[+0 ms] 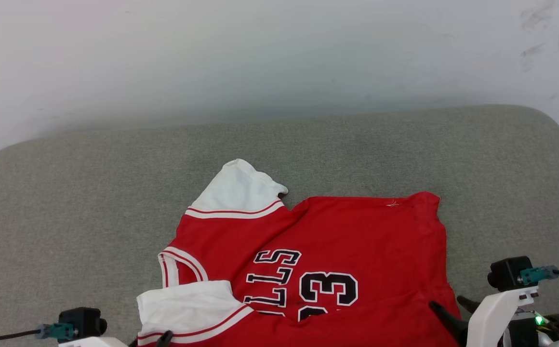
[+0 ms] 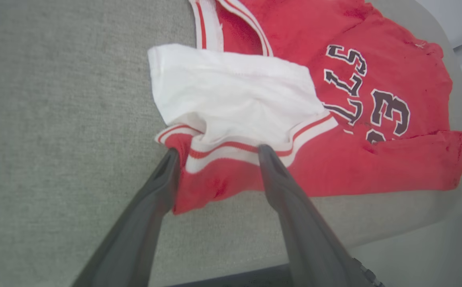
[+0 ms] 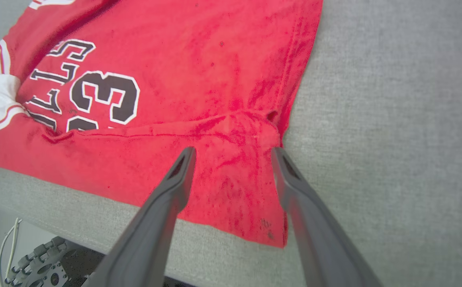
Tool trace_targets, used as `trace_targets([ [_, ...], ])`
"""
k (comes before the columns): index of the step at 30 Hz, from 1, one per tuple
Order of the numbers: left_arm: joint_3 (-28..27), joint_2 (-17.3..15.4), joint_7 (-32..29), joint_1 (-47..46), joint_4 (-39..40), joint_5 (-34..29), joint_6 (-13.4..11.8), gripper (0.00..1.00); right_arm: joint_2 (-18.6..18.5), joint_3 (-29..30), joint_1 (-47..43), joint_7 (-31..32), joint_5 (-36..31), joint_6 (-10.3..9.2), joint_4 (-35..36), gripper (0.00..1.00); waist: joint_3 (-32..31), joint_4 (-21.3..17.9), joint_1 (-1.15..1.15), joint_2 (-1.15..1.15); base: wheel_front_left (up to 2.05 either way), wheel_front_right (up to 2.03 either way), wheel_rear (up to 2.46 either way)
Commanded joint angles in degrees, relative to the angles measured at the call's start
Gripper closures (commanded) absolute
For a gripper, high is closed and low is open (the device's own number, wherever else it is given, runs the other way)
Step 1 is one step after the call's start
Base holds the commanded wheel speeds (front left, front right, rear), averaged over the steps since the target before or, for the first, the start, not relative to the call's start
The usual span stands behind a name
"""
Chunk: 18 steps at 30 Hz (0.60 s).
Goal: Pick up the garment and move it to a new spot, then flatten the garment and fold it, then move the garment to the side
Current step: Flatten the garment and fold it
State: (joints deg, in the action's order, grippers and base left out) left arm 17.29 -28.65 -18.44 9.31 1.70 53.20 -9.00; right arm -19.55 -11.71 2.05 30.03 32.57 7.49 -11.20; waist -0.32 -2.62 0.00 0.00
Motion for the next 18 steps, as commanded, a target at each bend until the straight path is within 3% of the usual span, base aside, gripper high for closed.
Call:
trace_targets([
  [1,-0.63,0.03,1.56,-1.35,0.01,-1.01,0.02,0.00,0.56,-0.05,-0.61,-2.67,-0.94,0.00,1.15,0.00,0.16,-0.54,0.00,0.00,0.00,0.00,0.00],
  [8,-2.32,0.17,9.82,-6.43,1.64,-7.50,-1.81,0.00,3.93,3.28,-0.03,-19.73,-8.43,0.00,6.65,0.00,0.50,-3.05,0.00,0.00,0.00,0.00,0.00],
  [18,-2.70,1.45,17.29,-19.23,0.49,-14.72,-3.38,0.00,8.46,6.96,4.32,-28.80,-14.14,0.00,12.77,0.00,7.24,-7.07,0.00,0.00,0.00,0.00,0.00],
])
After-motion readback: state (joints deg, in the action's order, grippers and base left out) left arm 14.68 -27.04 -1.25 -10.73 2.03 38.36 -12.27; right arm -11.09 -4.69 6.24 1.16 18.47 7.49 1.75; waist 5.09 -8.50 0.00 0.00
